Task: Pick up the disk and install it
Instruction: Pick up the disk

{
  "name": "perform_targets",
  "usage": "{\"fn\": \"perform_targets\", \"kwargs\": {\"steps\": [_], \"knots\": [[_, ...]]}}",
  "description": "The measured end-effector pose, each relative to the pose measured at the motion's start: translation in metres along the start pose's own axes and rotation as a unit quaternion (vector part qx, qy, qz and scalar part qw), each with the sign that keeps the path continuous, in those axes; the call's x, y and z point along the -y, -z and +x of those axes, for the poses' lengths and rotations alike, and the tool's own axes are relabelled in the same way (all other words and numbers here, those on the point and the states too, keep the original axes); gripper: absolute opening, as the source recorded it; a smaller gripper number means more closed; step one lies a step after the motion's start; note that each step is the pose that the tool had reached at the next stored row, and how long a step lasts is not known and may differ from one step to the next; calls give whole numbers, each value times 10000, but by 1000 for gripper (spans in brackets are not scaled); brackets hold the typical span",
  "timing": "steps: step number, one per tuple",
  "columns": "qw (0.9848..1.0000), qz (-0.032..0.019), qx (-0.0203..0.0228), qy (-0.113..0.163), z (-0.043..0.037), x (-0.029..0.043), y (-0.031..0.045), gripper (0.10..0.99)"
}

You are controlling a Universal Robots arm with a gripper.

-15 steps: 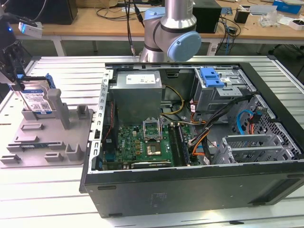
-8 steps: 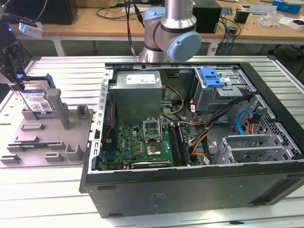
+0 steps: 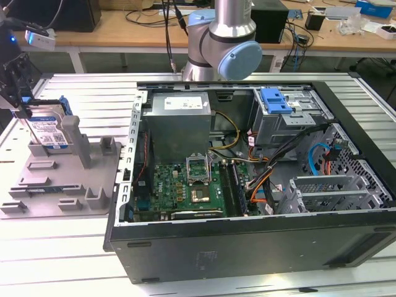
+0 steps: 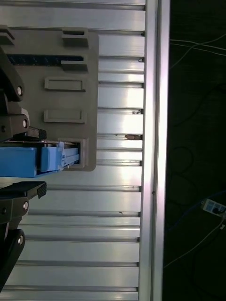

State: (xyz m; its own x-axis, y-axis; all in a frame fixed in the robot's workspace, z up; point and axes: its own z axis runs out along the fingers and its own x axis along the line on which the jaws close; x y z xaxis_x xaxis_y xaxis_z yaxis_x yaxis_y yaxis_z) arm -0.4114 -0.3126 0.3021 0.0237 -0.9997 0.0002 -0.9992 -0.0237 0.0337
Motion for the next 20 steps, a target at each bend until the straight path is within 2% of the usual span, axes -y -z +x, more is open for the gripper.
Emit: {"fn": "perform_targets", "kwargs": {"steps": [20], "knots": [[10000, 0, 0, -1, 0, 6, -30, 482]]}}
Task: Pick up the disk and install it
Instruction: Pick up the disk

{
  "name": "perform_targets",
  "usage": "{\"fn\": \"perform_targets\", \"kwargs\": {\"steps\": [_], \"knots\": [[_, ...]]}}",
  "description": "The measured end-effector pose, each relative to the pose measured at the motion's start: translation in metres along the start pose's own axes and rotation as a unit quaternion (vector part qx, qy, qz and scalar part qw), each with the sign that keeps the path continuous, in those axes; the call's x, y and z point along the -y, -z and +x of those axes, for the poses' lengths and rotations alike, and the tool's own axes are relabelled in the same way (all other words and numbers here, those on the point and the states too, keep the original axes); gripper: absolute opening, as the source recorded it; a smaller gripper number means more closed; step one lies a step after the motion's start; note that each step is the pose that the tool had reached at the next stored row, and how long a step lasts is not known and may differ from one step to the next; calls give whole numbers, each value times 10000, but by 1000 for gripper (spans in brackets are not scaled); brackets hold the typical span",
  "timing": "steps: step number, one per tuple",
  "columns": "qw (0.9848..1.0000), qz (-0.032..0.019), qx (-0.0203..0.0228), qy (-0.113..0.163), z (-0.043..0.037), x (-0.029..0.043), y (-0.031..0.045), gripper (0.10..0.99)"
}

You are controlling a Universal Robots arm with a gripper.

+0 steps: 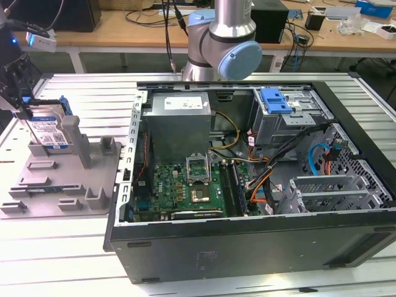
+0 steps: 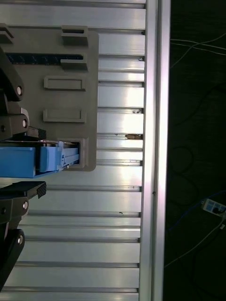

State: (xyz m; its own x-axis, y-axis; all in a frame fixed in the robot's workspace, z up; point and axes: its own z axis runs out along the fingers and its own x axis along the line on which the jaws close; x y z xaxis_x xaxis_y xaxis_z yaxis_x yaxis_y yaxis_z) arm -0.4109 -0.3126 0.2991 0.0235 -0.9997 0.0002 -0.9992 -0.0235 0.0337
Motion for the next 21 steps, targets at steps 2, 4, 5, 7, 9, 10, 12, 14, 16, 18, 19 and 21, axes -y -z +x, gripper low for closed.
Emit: {"fn": "perform_targets", "kwargs": {"steps": [2, 4, 5, 7, 9, 10, 12, 14, 16, 18, 19, 21], "knots": [[10000, 0, 0, 0, 0, 0, -1, 482], [10000, 0, 0, 0, 0, 0, -2, 482], [10000, 0, 0, 0, 0, 0, -2, 482], [10000, 0, 0, 0, 0, 0, -3, 467], [10000, 0, 0, 0, 0, 0, -3, 392], [10000, 0, 0, 0, 0, 0, -4, 392], [10000, 0, 0, 0, 0, 0, -5, 392], [10000, 0, 0, 0, 0, 0, -9, 392], [10000, 0, 0, 0, 0, 0, -10, 392], [10000, 0, 0, 0, 0, 0, -10, 392], [10000, -1, 0, 0, 0, 0, -10, 392], [10000, 0, 0, 0, 0, 0, -10, 369]]}}
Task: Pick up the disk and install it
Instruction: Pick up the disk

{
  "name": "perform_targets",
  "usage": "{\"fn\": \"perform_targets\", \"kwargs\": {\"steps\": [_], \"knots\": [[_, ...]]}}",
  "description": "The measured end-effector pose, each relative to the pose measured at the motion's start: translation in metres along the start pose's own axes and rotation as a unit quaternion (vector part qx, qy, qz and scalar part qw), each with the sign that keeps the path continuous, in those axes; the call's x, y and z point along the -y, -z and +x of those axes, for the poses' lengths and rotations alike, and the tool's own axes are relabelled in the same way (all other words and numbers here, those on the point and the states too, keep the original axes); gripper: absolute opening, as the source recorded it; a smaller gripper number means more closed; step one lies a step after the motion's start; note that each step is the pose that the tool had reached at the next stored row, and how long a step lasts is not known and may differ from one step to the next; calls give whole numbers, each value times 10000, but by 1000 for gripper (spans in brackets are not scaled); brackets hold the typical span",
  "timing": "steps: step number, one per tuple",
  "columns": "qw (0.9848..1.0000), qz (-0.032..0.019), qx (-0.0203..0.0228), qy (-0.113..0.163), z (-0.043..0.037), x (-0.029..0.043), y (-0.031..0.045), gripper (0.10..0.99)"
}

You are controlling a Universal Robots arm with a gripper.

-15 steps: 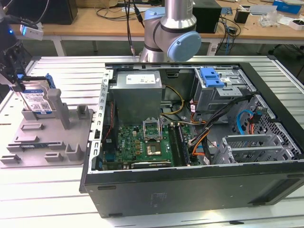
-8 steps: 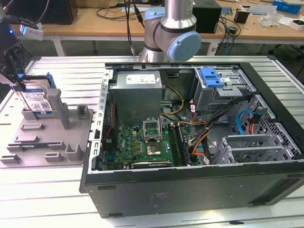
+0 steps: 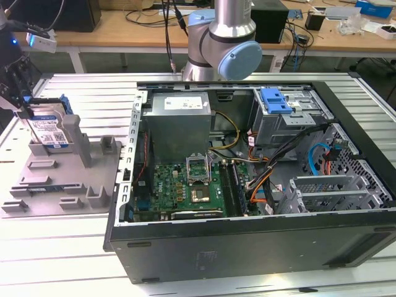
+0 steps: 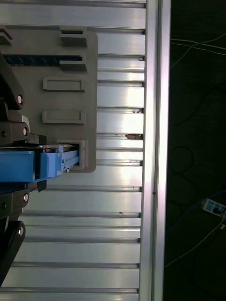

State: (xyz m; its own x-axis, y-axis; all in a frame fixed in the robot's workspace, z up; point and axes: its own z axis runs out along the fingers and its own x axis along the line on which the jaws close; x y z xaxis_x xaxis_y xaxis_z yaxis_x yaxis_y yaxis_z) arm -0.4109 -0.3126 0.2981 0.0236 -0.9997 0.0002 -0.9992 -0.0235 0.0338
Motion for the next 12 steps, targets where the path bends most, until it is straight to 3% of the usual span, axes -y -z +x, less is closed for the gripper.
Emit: {"fn": "perform_targets", "kwargs": {"steps": [12], "knots": [[10000, 0, 0, 0, 0, 0, -2, 369]]}}
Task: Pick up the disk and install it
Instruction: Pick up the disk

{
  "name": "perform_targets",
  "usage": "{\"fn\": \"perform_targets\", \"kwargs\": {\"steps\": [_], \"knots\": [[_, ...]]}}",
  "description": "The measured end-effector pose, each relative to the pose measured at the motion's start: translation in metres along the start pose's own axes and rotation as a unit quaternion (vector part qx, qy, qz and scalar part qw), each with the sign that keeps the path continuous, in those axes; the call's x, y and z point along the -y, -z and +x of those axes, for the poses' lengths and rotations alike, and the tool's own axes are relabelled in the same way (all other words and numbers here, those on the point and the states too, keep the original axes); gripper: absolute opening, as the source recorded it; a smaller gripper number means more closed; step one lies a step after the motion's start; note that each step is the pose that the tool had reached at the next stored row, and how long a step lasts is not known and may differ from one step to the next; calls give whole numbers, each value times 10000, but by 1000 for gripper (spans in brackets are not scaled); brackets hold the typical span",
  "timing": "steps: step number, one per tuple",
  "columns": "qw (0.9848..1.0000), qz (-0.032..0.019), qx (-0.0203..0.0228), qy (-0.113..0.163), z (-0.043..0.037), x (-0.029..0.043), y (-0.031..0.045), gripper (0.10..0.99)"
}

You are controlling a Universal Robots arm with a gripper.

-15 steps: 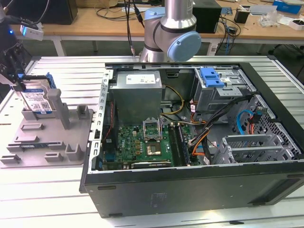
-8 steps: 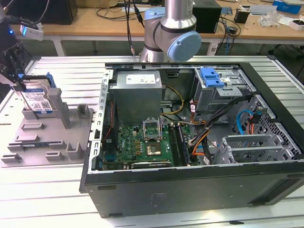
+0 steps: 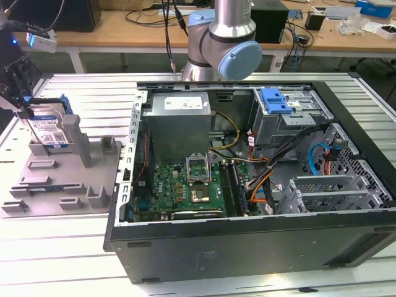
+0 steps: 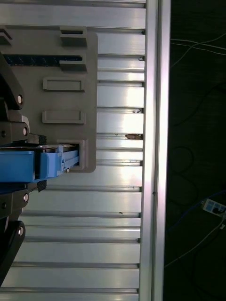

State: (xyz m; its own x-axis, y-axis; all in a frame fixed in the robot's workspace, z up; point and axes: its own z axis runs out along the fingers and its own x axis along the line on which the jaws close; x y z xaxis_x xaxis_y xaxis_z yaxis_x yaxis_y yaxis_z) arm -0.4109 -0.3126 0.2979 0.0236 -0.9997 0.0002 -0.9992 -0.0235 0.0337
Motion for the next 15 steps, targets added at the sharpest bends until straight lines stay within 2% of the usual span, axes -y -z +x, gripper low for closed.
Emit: {"fn": "perform_targets", "kwargs": {"steps": [4, 15], "knots": [[10000, 3, 1, 0, 0, 0, 20, 369], [10000, 0, 0, 0, 0, -8, 248, 369]]}}
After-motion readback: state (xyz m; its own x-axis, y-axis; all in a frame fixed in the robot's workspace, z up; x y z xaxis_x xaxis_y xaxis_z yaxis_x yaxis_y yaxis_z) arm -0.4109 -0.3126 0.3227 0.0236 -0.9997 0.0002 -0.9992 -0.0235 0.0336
